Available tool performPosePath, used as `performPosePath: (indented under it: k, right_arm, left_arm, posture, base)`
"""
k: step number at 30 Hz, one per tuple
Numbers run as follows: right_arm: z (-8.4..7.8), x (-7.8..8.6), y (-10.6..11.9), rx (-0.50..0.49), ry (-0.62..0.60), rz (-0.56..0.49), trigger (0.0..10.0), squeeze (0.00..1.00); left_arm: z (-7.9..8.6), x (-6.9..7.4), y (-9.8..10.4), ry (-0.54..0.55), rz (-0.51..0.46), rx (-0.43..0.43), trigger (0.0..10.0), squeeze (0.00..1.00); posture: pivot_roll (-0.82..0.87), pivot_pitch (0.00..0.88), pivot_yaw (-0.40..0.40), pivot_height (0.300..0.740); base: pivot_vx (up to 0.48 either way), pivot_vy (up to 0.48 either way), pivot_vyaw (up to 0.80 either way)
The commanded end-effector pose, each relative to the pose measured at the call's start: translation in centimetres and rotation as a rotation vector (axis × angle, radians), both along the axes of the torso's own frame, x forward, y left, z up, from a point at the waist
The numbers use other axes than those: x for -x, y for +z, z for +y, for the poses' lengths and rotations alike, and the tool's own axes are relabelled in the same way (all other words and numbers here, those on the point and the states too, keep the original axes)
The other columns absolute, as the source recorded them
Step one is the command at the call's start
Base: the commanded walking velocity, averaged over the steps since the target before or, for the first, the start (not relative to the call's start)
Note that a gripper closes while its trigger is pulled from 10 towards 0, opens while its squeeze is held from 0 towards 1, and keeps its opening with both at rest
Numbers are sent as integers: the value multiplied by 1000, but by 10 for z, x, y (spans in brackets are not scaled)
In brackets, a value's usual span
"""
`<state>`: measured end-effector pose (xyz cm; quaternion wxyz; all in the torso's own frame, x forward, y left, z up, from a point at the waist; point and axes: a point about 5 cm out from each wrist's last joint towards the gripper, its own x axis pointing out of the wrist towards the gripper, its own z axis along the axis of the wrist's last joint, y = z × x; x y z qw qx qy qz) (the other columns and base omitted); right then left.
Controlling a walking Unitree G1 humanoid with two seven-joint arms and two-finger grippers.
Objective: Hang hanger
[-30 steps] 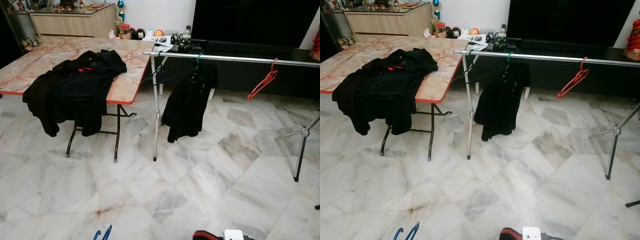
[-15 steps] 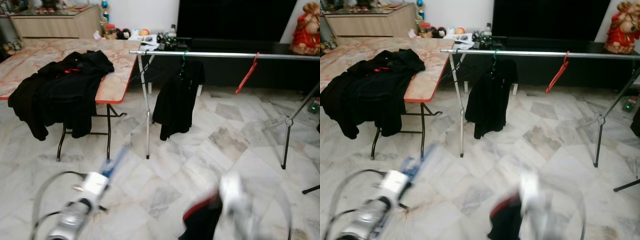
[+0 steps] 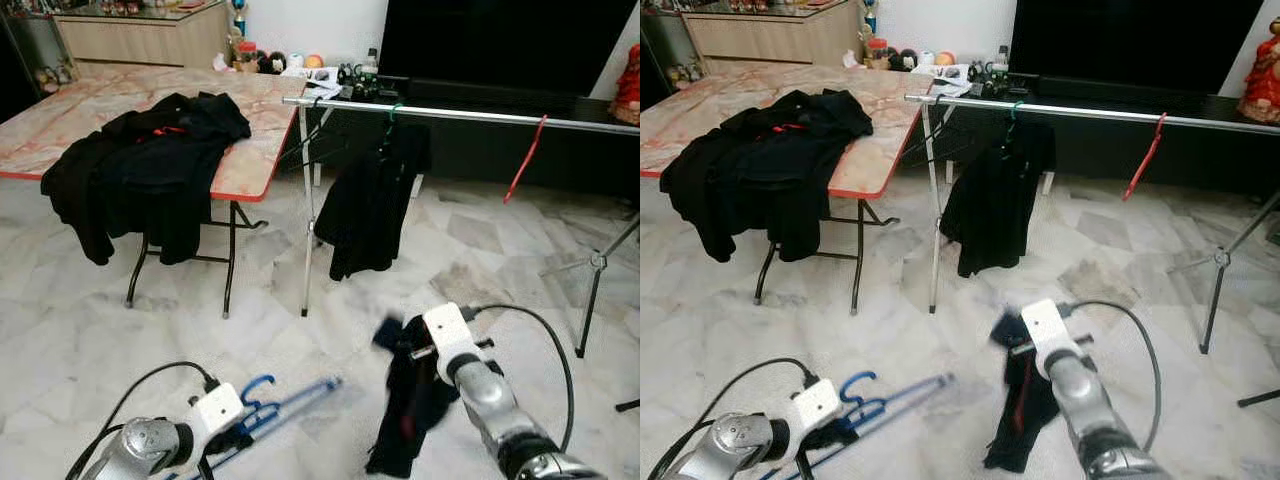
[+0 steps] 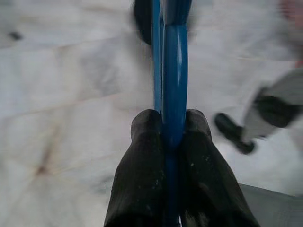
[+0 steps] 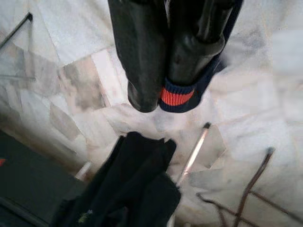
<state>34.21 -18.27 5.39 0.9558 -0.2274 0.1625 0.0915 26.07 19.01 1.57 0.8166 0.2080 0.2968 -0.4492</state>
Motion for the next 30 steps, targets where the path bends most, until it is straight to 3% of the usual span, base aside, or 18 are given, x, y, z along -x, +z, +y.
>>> performPosePath:
  k: [1, 9, 15, 21, 30]
  right_arm:
    - [0, -6, 9, 9, 14, -17, 10000, 0]
    - [1, -14, 19, 14, 24, -20, 10000, 0]
    - [2, -14, 19, 12, 41, -5, 10000, 0]
    - [4, -14, 18, 12, 48, 3, 10000, 0]
    - [-1, -12, 13, 39, 4, 37, 10000, 0]
  left_arm:
    - [0, -3, 10, -34, 9, 19, 10000, 0]
    - [-15, -8, 39, -152, 71, 94, 10000, 0]
    - [-33, -15, 57, -163, 26, 163, 10000, 0]
    - [-41, -20, 66, -140, -16, 168, 10000, 0]
    - [-45, -4, 78, -230, 52, 183, 10000, 0]
  posture:
    - [89, 0, -46, 740]
    - [86, 0, -55, 740]
    - [92, 0, -61, 740]
    - [88, 0, -60, 740]
    - [96, 0, -62, 740]
  base:
    - [0, 0, 0]
    - [0, 0, 0]
    - [0, 0, 0]
    - [0, 0, 0]
    - [0, 0, 0]
